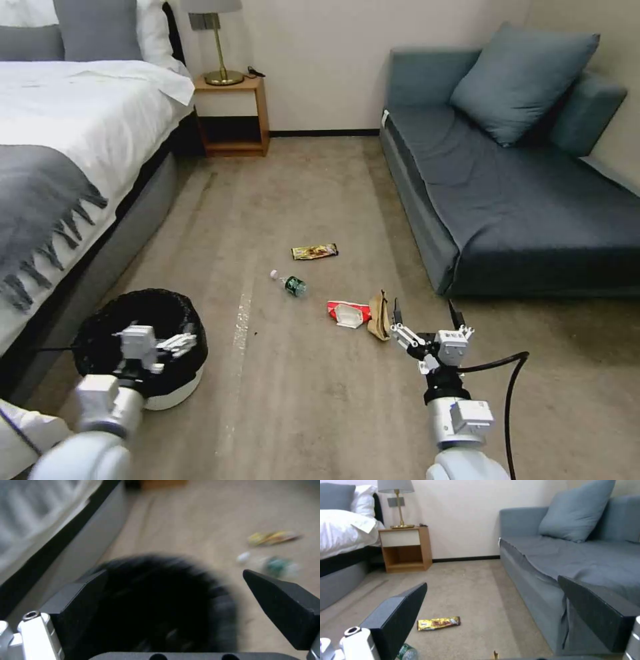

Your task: Pick up the trash bin, then pick up the garbage on the floor and place it into the trash bin.

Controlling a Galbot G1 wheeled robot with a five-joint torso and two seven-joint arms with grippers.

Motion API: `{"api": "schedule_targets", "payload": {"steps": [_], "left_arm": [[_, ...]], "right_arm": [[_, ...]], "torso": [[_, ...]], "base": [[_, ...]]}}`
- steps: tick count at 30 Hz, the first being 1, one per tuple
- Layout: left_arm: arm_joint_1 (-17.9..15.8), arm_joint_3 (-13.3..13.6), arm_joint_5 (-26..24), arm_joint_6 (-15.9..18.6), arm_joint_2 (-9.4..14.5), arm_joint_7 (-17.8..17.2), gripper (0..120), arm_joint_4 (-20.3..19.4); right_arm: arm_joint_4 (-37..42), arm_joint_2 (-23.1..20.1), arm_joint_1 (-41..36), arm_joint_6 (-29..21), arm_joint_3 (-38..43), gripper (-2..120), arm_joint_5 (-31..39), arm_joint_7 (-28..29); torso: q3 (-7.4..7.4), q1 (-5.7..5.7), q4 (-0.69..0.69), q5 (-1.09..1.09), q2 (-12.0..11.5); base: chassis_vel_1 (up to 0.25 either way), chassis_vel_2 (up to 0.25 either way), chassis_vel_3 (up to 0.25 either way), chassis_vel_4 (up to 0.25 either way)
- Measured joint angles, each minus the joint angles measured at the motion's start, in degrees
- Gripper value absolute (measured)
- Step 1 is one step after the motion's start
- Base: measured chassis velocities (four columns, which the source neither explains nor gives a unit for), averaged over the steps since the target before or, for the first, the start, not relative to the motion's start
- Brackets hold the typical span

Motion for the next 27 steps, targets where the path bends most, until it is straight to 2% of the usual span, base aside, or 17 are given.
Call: {"api": "schedule_targets", "payload": {"steps": [2, 3, 5, 6, 7, 9, 10, 11, 13, 14, 18, 19, 20, 27], "left_arm": [[-2.2, -3.9, -1.6, 3.7, 2.0, 0.4, 98, 2.7], [-2.2, -3.9, -1.6, 3.7, 2.0, 0.4, 98, 2.7], [-3.9, -6.4, -1.9, 5.3, 4.2, 1.6, 98, 5.7], [-4.7, -7.1, -1.9, 5.8, 5.3, 2.4, 98, 7.3], [-4.7, -7.1, -1.9, 5.8, 5.3, 2.4, 98, 7.3], [-6.8, -7.7, -1.8, 6.6, 7.9, 3.8, 98, 11.3], [-6.8, -7.7, -1.8, 6.6, 7.9, 3.8, 98, 11.3], [-8.2, -7.6, -1.8, 7.1, 9.3, 4.6, 98, 13.5], [-11.2, -5.6, -1.8, 8.6, 11.5, 5.7, 98, 17.9], [-11.2, -5.6, -1.8, 8.6, 11.5, 5.7, 98, 17.9], [-15.3, -0.9, -1.9, 9.6, 13.4, 6.7, 98, 23.7], [-15.3, -0.9, -1.9, 9.6, 13.4, 6.7, 98, 23.7], [-16.7, 0.1, -2.0, 10.3, 14.0, 6.7, 98, 25.4], [-20.1, 1.3, -4.6, 12.4, 15.0, 7.2, 97, 30.2]], "right_arm": [[-0.6, -0.1, 0.3, 0.1, -0.1, 100, 0.2, 0.0], [-0.6, -0.1, 0.3, 0.1, -0.1, 100, 0.2, 0.0], [-1.2, -0.4, 0.6, 0.2, -0.2, 100, 0.4, 0.1], [-1.4, -0.5, 0.7, 0.2, -0.2, 100, 0.4, 0.1], [-1.4, -0.5, 0.7, 0.2, -0.2, 100, 0.4, 0.1], [-1.5, -0.6, 0.7, 0.3, -0.2, 100, 0.6, 0.2], [-1.5, -0.6, 0.7, 0.3, -0.2, 100, 0.6, 0.2], [-1.5, -0.7, 0.7, 0.3, -0.2, 100, 0.7, 0.2], [-1.5, -0.8, 0.5, 0.4, -0.2, 100, 0.8, 0.2], [-1.5, -0.8, 0.5, 0.4, -0.2, 100, 0.8, 0.2], [-0.8, -0.9, 0.1, 0.4, 0.1, 100, 1.0, 0.3], [-0.8, -0.9, 0.1, 0.4, 0.1, 100, 1.0, 0.3], [-0.6, -0.9, -0.1, 0.4, 0.3, 100, 1.0, 0.4], [0.0, -0.6, -0.5, 0.4, 0.6, 100, 0.9, 0.6]], "torso": [[0.00, 0.00, -0.01, 0.00, 0.0], [0.00, 0.00, -0.01, 0.00, 0.0], [0.00, 0.00, -0.01, 0.00, 0.0], [0.00, 0.00, 0.00, 0.01, 0.0], [0.00, 0.00, 0.00, 0.01, 0.0], [0.00, 0.00, 0.00, 0.00, 0.0], [0.00, 0.00, 0.00, 0.00, 0.0], [0.00, 0.00, 0.00, 0.00, 0.0], [0.00, 0.00, -0.01, 0.01, 0.0], [0.00, 0.00, -0.01, 0.01, 0.0], [0.00, 0.00, -0.02, 0.00, 0.0], [0.00, 0.00, -0.02, 0.00, 0.0], [0.00, 0.00, -0.02, -0.01, 0.0], [0.00, 0.00, -0.02, 0.01, 0.0]], "base": [[0.000, 0.000, 0.000, 0.000], [0.000, 0.000, 0.000, 0.000], [0.000, 0.000, 0.000, 0.000], [0.000, 0.000, 0.000, 0.000], [0.000, 0.000, 0.000, 0.000], [0.000, 0.000, 0.000, 0.000], [0.000, 0.000, 0.000, 0.000], [0.000, 0.000, 0.000, 0.000], [0.000, 0.000, 0.000, 0.000], [0.000, 0.000, 0.000, 0.000], [0.000, 0.000, 0.000, 0.000], [0.000, 0.000, 0.000, 0.000], [0.000, 0.000, 0.000, 0.000], [0.000, 0.000, 0.000, 0.000]]}}
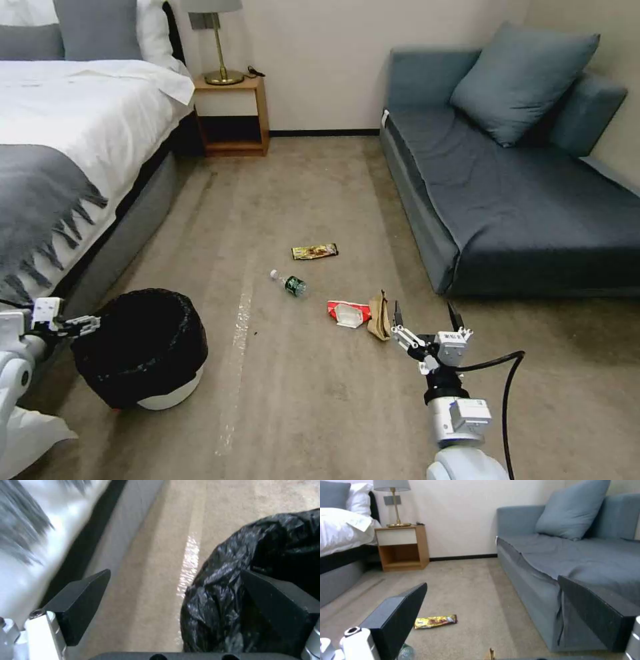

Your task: Pick up the trash bin, then pick up the garbage on the floor and place it into the trash bin.

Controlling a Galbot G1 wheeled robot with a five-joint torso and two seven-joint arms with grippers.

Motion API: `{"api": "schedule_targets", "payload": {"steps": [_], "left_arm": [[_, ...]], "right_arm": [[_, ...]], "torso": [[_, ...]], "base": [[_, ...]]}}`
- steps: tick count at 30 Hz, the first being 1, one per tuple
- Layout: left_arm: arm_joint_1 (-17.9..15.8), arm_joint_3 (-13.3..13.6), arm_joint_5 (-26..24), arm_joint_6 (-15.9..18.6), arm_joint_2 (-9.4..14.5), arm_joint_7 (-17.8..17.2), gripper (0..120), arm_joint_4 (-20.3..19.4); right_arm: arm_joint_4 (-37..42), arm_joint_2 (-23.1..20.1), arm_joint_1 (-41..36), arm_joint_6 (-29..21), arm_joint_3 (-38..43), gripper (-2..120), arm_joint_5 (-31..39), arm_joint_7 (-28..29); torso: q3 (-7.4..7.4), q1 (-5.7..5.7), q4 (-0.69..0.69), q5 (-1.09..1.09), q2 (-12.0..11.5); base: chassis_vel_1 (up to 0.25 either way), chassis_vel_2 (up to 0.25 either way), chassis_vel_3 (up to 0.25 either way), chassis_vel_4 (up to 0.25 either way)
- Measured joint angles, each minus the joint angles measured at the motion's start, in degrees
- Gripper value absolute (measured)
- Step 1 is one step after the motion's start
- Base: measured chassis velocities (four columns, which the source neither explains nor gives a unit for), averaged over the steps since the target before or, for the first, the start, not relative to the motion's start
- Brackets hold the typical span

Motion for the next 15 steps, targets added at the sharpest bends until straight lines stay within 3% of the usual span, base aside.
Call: {"api": "schedule_targets", "payload": {"steps": [4, 15], "left_arm": [[-1.0, 0.4, -2.5, 2.6, -0.3, 1.7, 91, 2.3], [-2.6, 1.1, -1.6, 4.0, -1.5, 4.6, 67, 4.0]], "right_arm": [[0.4, 0.5, 0.0, -0.1, -0.1, 100, -0.2, 0.2], [1.0, 0.5, -0.6, -0.1, -0.1, 100, -0.4, 0.5]], "torso": [[0.00, 0.00, 0.01, 0.00, 0.0], [0.00, 0.00, 0.00, 0.00, 0.0]], "base": [[0.000, 0.000, 0.000, 0.000], [0.000, 0.000, 0.000, 0.000]]}}
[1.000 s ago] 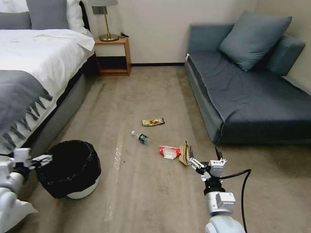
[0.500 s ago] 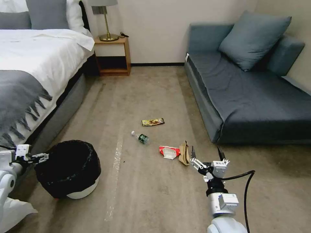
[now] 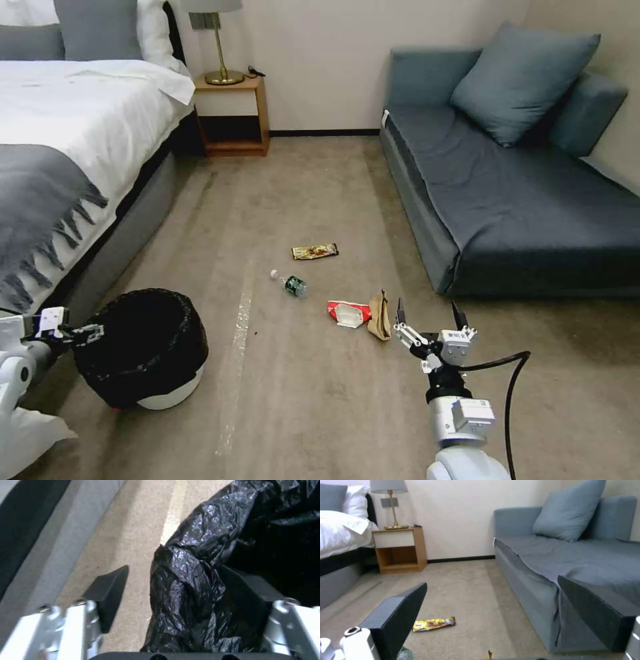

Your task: Pick up the trash bin, then pick up the garbage on the floor and place it into the trash bin.

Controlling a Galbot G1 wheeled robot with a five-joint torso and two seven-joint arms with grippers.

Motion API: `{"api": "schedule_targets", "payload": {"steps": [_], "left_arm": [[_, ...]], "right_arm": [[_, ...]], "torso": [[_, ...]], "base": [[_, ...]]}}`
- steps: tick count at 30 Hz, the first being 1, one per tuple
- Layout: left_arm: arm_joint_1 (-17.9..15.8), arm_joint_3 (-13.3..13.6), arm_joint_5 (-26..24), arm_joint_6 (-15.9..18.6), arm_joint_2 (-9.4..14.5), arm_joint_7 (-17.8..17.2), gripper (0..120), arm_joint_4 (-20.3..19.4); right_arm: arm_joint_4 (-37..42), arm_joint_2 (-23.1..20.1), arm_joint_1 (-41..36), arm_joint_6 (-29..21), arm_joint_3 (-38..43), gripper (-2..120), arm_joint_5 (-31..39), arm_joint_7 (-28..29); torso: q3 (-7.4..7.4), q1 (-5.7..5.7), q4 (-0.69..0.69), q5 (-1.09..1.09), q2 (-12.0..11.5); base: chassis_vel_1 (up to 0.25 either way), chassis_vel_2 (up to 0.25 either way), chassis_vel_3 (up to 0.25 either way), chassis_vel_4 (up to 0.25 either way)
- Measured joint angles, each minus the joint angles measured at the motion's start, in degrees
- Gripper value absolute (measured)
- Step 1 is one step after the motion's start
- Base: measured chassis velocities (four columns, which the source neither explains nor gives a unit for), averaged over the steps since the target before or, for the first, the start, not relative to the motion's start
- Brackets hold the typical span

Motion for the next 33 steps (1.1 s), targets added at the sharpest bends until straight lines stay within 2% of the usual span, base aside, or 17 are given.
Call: {"api": "schedule_targets", "payload": {"steps": [3, 4, 7, 12, 13, 15, 22, 26, 29, 33], "left_arm": [[-0.2, 0.1, 0.5, 0.8, 0.0, 0.5, 54, 0.3], [-0.2, 0.1, 0.5, 0.8, 0.0, 0.5, 54, 0.3], [0.4, 0.1, 2.1, 1.3, 0.0, 2.6, 41, 0.4], [0.1, 0.2, 2.9, 1.8, -0.3, 2.8, 23, 1.6], [0.1, 0.2, 2.9, 1.8, -0.3, 2.8, 23, 1.6], [-0.2, 0.3, 2.8, 1.9, -0.5, 2.9, 12, 2.1], [-0.6, 0.2, 2.6, 1.8, -1.0, 2.9, 7, 2.4], [-0.5, -0.2, 1.0, 1.4, -1.7, 1.2, 7, 1.1], [-0.5, -1.3, -1.8, 0.9, -2.5, -1.1, 5, -1.7], [0.3, -2.2, -3.0, 0.7, -2.9, -2.4, 4, -4.9]], "right_arm": [[0.3, -0.1, -0.2, 0.0, 0.2, 100, 0.0, 0.1], [0.3, -0.1, -0.2, 0.0, 0.2, 100, 0.0, 0.1], [0.6, -0.2, -0.2, 0.0, 0.4, 100, 0.1, 0.1], [0.9, -0.2, -0.2, -0.1, 0.3, 100, 0.1, 0.2], [0.9, -0.2, -0.2, -0.1, 0.3, 100, 0.1, 0.2], [1.0, -0.2, -0.2, -0.2, 0.3, 100, 0.1, 0.2], [1.0, -0.2, -0.2, -0.2, 0.4, 100, 0.1, 0.2], [1.0, -0.2, -0.1, -0.2, 0.4, 100, 0.1, 0.3], [0.7, -0.2, -0.1, -0.2, 0.4, 100, 0.0, 0.3], [0.4, -0.1, 0.0, -0.2, 0.4, 100, 0.0, 0.3]], "torso": [[0.00, 0.00, 0.00, 0.00, 0.0], [0.00, 0.00, 0.00, 0.00, 0.0], [0.00, 0.00, 0.01, 0.00, 0.0], [0.00, 0.00, 0.00, 0.01, 0.0], [0.00, 0.00, 0.00, 0.01, 0.0], [0.00, 0.00, 0.00, 0.02, 0.0], [-0.01, 0.00, 0.01, 0.05, 0.0], [0.00, 0.00, 0.01, 0.01, 0.0], [0.00, 0.00, -0.01, -0.03, 0.0], [0.00, 0.00, -0.01, 0.00, 0.0]], "base": [[0.000, 0.000, 0.000, 0.000], [0.000, 0.000, 0.000, 0.000], [0.000, 0.000, 0.000, 0.000], [0.000, 0.000, 0.000, 0.000], [0.000, 0.000, 0.000, 0.000], [0.000, 0.000, 0.000, 0.000], [0.000, 0.000, 0.000, 0.000], [0.000, 0.000, 0.000, 0.000], [0.000, 0.000, 0.000, 0.000], [0.000, 0.000, 0.000, 0.000]]}}
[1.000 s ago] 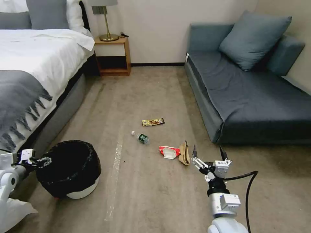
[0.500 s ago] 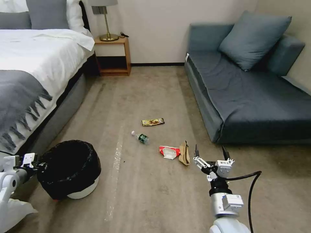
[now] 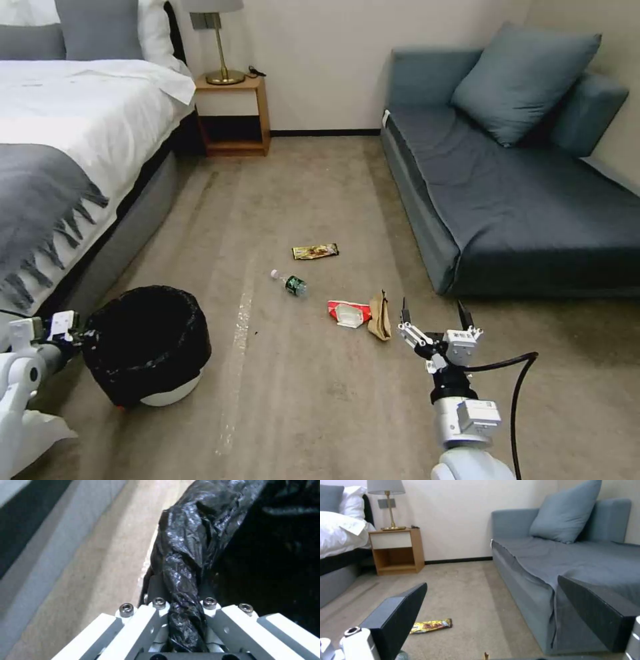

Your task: Pick up the trash bin, then pick up the garbage on the floor and place it into the trash bin.

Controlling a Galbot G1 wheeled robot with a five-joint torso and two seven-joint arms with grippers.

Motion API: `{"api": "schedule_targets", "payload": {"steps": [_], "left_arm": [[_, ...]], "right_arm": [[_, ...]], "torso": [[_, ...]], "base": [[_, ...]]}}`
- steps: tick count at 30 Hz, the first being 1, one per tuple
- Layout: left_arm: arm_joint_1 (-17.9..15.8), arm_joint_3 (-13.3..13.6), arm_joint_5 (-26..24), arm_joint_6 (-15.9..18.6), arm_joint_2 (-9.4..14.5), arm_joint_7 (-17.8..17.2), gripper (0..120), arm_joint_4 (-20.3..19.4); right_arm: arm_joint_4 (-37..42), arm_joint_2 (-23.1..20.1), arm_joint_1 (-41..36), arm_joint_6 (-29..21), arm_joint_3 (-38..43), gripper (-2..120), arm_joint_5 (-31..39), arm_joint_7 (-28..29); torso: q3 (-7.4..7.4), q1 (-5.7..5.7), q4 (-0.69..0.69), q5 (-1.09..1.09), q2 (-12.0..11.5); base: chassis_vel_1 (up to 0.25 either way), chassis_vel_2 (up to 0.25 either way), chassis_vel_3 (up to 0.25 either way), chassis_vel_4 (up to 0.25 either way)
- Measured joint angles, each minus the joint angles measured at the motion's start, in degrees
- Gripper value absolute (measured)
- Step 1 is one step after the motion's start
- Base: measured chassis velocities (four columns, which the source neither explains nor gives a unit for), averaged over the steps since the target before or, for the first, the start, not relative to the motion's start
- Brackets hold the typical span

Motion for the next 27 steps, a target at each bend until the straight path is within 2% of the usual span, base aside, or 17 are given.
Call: {"api": "schedule_targets", "payload": {"steps": [3, 4, 5, 7, 8, 12, 13, 16, 21, 27], "left_arm": [[0.8, -0.3, -0.7, 0.1, -0.3, -0.5, 4, -2.3], [1.5, -0.7, -0.9, 0.2, -0.6, -0.8, 4, -4.1], [1.5, -0.7, -0.9, 0.2, -0.6, -0.8, 4, -4.1], [3.5, -1.3, -0.9, 0.6, -1.4, -1.8, 4, -8.3], [3.5, -1.3, -0.9, 0.6, -1.4, -1.8, 4, -8.3], [7.0, -2.1, 2.5, 1.6, -2.9, -3.7, 3, -14.3], [7.0, -2.1, 2.5, 1.6, -2.9, -3.7, 3, -14.3], [9.7, -3.3, 4.1, 2.3, -4.3, -4.6, 3, -18.1], [12.4, -5.1, 4.6, 2.5, -5.4, -5.1, 3, -20.7], [14.1, -6.7, 4.5, 2.6, -5.7, -5.3, 3, -21.9]], "right_arm": [[-0.2, 0.0, 0.1, 0.2, 0.0, 100, 0.0, 0.0], [-0.4, 0.0, 0.1, 0.6, 0.0, 100, 0.0, -0.1], [-0.4, 0.0, 0.1, 0.6, 0.0, 100, 0.0, -0.1], [-1.0, -0.3, -0.1, 2.4, 0.0, 100, 0.0, -1.4], [-1.0, -0.3, -0.1, 2.4, 0.0, 100, 0.0, -1.4], [-2.6, -1.1, -0.4, 4.9, 0.1, 100, -1.9, -3.7], [-2.6, -1.1, -0.4, 4.9, 0.1, 100, -1.9, -3.7], [-4.0, -1.7, -0.7, 6.2, 0.0, 100, -2.4, -4.7], [-5.7, -2.4, -0.8, 7.8, -0.1, 100, -1.4, -5.3], [-6.7, -2.9, -0.9, 8.2, -0.2, 100, -0.8, -5.7]], "torso": [[0.00, 0.00, 0.01, -0.01, 0.0], [0.00, 0.00, 0.01, -0.01, 0.0], [0.00, 0.00, 0.01, -0.01, 0.0], [0.00, 0.00, 0.00, 0.00, 0.0], [0.00, 0.00, 0.00, 0.00, 0.0], [0.00, 0.00, 0.01, 0.01, 0.0], [0.00, 0.00, 0.01, 0.01, 0.0], [0.00, 0.00, 0.00, 0.00, 0.0], [0.00, 0.00, 0.01, 0.01, 0.0], [-0.01, -0.01, 0.02, 0.01, 0.0]], "base": [[0.000, 0.000, 0.000, 0.000], [0.000, 0.000, 0.000, 0.000], [0.000, 0.000, 0.000, 0.000], [0.000, 0.000, 0.000, 0.000], [0.000, 0.000, 0.000, 0.000], [0.000, 0.000, 0.000, 0.000], [0.000, 0.000, 0.000, 0.000], [0.000, 0.000, 0.000, 0.000], [0.000, 0.000, 0.000, 0.000], [-0.040, 0.024, 0.032, -0.034]]}}
